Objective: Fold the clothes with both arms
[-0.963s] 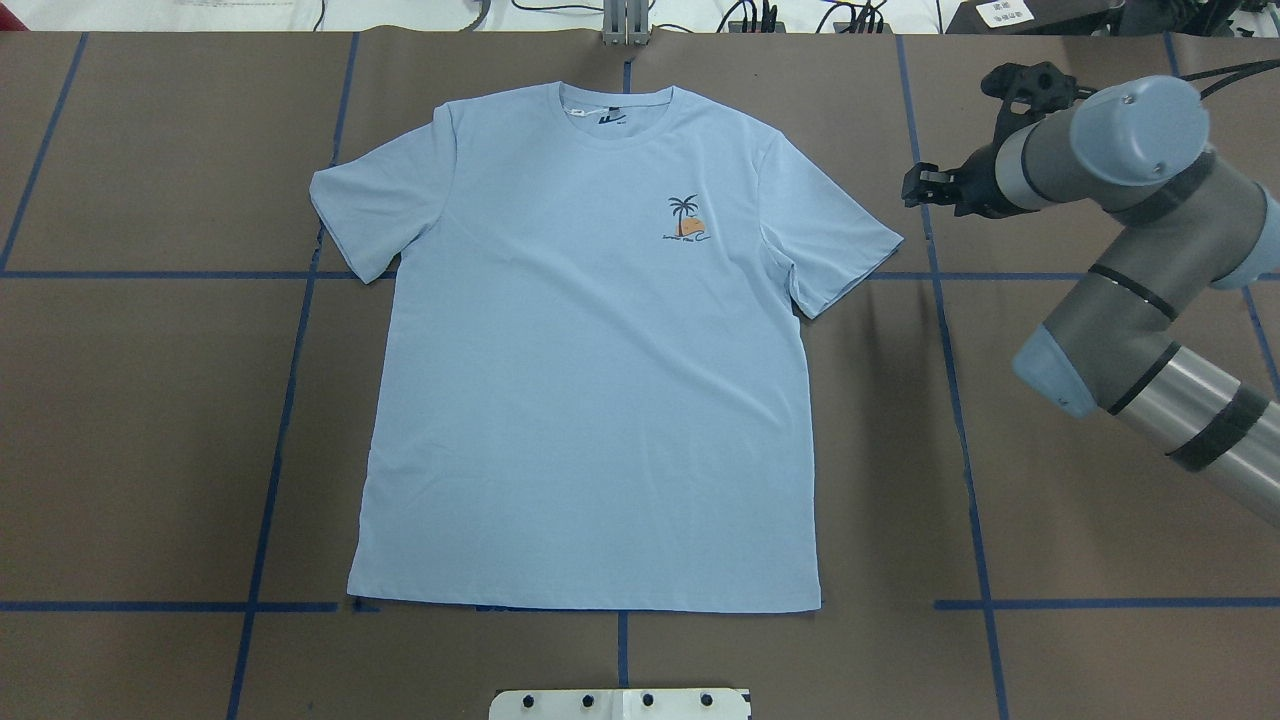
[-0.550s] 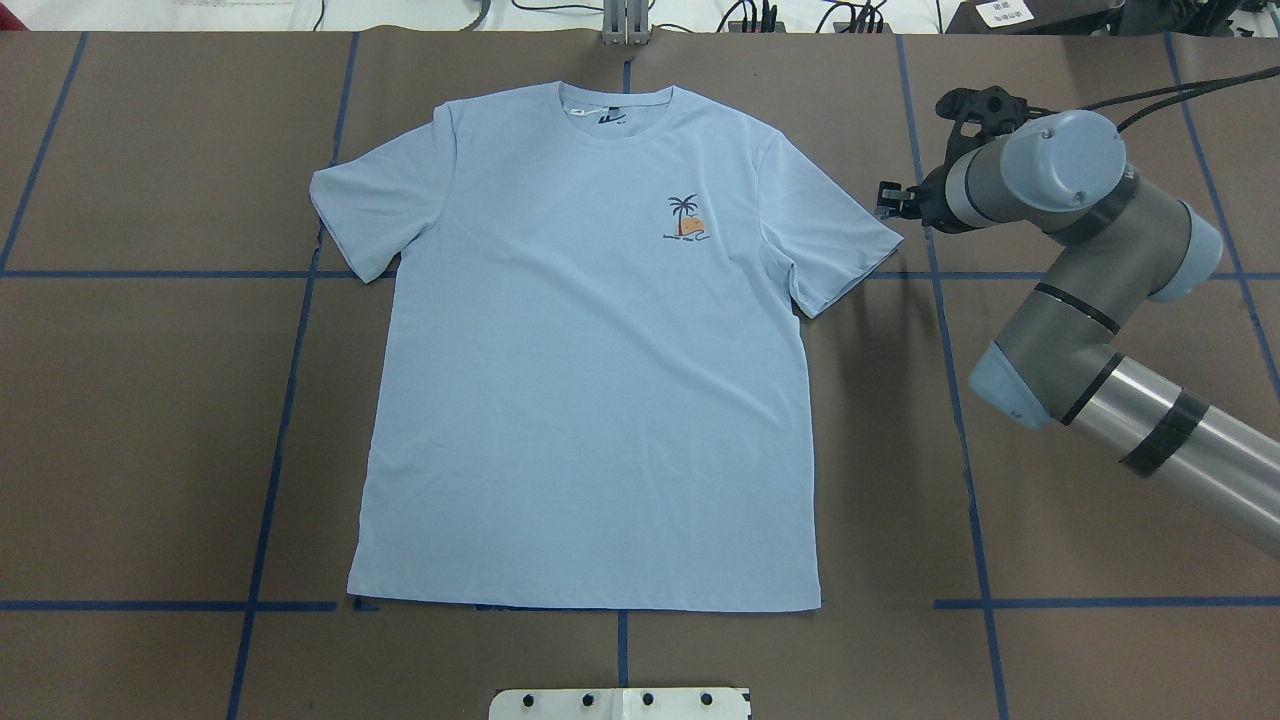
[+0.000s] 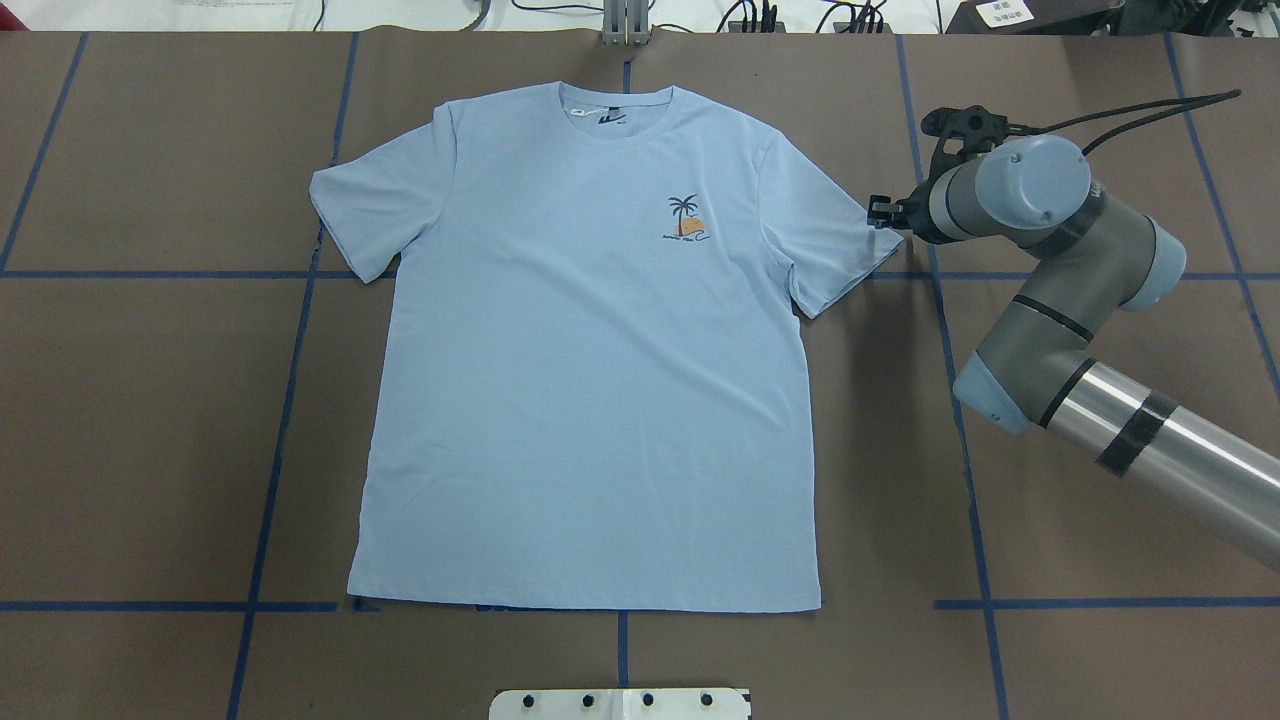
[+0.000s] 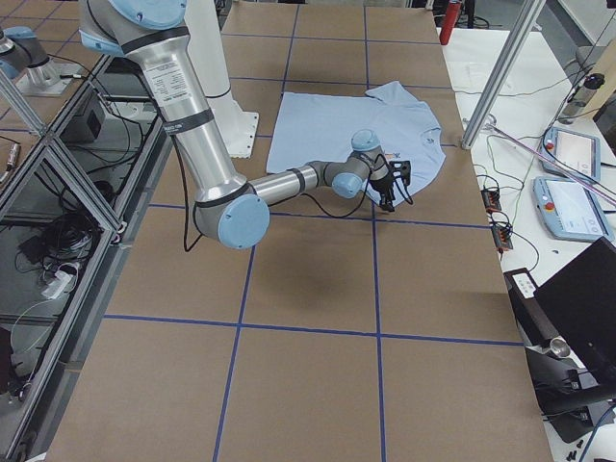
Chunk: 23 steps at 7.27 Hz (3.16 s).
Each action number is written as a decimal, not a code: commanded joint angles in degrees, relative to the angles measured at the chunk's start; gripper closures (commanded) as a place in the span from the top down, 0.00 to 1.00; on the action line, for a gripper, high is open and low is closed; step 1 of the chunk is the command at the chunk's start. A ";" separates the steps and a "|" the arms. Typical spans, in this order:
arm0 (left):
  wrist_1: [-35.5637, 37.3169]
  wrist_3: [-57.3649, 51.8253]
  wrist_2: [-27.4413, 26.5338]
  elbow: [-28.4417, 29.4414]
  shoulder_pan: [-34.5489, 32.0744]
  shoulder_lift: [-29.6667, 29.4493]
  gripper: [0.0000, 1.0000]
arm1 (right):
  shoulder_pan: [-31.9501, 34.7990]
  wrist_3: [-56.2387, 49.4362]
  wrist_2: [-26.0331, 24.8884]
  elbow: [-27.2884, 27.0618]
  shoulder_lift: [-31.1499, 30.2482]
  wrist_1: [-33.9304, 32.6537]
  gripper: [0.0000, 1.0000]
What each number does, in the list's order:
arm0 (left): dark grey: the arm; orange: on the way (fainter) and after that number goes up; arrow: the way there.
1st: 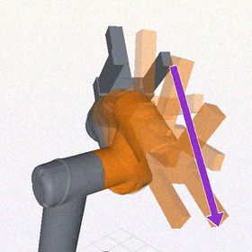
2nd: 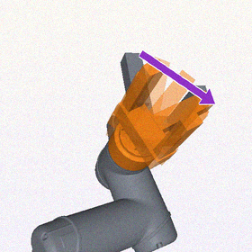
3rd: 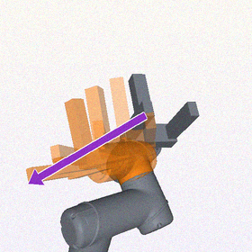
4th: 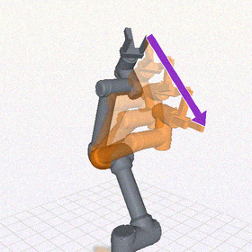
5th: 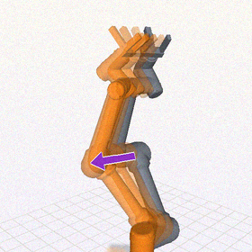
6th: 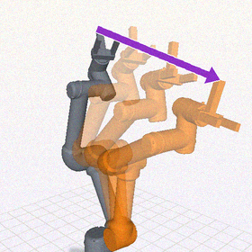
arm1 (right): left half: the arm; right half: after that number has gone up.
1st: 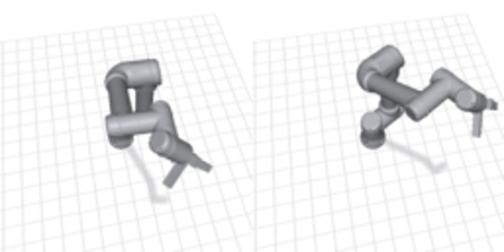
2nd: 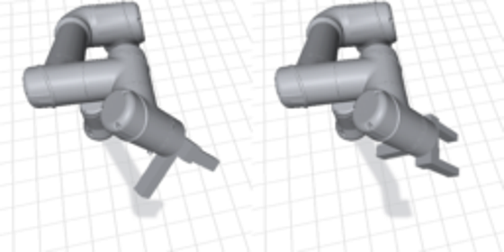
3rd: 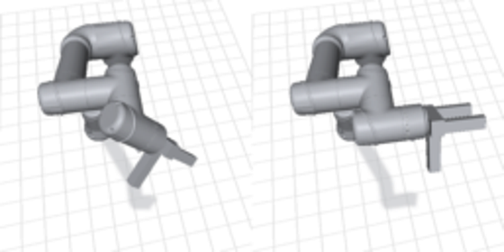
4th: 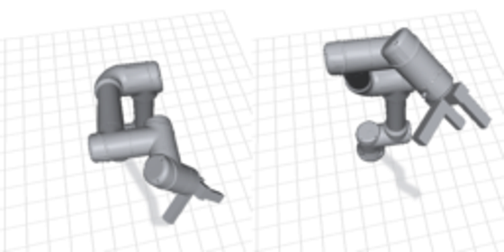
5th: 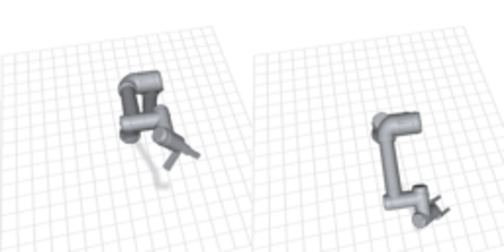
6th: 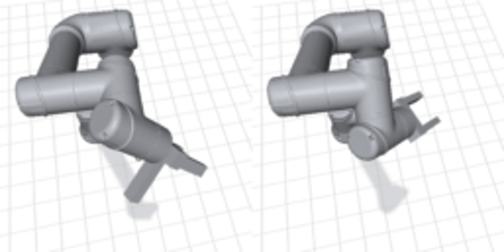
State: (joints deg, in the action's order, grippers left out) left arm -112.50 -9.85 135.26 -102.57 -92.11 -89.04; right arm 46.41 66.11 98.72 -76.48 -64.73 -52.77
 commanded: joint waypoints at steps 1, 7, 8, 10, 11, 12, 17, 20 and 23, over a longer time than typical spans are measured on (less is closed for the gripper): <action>0.00 0.01 0.00 -0.17 0.00 0.00 1.00 | -0.44 0.16 -0.20 1.07 0.04 1.35 0.51; 0.00 -0.08 0.00 -0.17 0.00 0.18 1.00 | -0.88 0.60 -0.11 -0.33 -0.13 1.53 0.10; 0.00 -0.08 0.00 -0.17 0.00 0.18 1.00 | -0.89 0.51 -0.19 -0.86 -0.22 1.44 0.00; 0.00 -0.08 0.00 -0.44 0.00 0.35 1.00 | -1.15 0.51 -0.20 -3.22 1.18 -2.57 0.00; 0.00 0.01 0.00 -0.44 -0.09 0.36 1.00 | -1.24 0.60 -0.37 -4.45 5.80 -10.61 0.00; 0.00 0.01 0.00 -0.44 0.00 0.44 1.00 | -1.76 1.47 -2.02 -4.38 10.89 -17.30 0.00; 0.00 0.10 0.00 -0.44 -0.09 0.53 1.00 | -8.96 10.09 -12.66 8.10 25.70 -18.25 0.00; 0.00 0.27 -0.09 -0.52 0.00 0.27 1.00 | -10.99 9.39 -14.08 8.10 26.93 -17.81 1.00; -6.99 10.35 -0.44 0.17 0.78 -3.67 1.00 | 0.47 3.89 5.36 5.65 28.53 -19.38 1.00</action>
State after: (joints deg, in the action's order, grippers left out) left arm -115.77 -4.01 135.15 -102.85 -91.83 -90.75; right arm 41.58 73.10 95.35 -69.58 -36.23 -71.23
